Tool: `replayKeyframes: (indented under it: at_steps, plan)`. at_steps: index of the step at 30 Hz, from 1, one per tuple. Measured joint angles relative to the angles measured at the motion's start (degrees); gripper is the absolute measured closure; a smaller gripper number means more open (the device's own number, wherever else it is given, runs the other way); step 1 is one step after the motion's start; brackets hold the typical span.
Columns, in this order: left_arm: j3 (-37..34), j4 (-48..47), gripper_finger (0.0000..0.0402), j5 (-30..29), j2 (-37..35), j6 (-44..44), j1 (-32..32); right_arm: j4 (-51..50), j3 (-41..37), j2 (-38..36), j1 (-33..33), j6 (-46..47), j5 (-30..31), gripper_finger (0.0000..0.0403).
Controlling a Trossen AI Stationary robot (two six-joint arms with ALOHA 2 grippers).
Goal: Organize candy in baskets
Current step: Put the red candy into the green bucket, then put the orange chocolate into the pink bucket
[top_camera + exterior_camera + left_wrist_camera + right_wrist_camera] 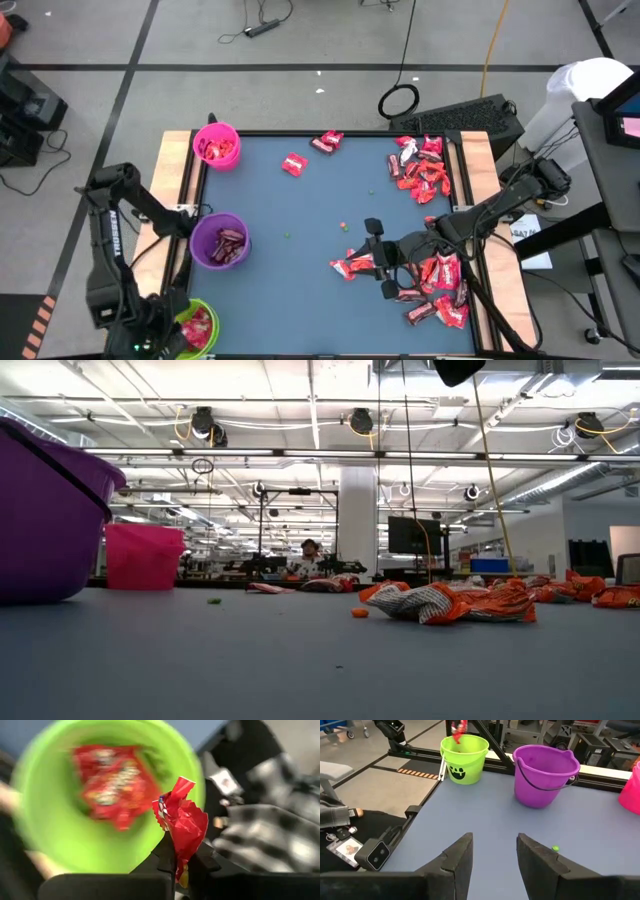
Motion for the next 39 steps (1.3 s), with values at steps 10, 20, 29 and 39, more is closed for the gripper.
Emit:
replayKeyframes:
  at_steps: [10,20,29,39]
  plan:
    - [-0.4,-3.8,0.036,-1.5,0.1,-2.6,-1.2,-0.1,0.0,0.0,-0.9,0.0,0.0,0.0261]
    - [-0.5,-3.8,0.0261,-2.5,0.1,-3.0,-1.0,-3.0,0.0,0.0,-0.9,1.5,0.0,0.0261]
    - [-0.5,-3.0,0.0208,-17.7,-1.5,6.5,1.2,-6.9,0.0,1.2,-0.9,5.0,0.0,0.0258]
    - [-0.5,1.0,0.0207,-19.7,-1.5,26.3,11.6,-21.0,0.0,6.4,-2.3,11.1,0.2,0.0161]
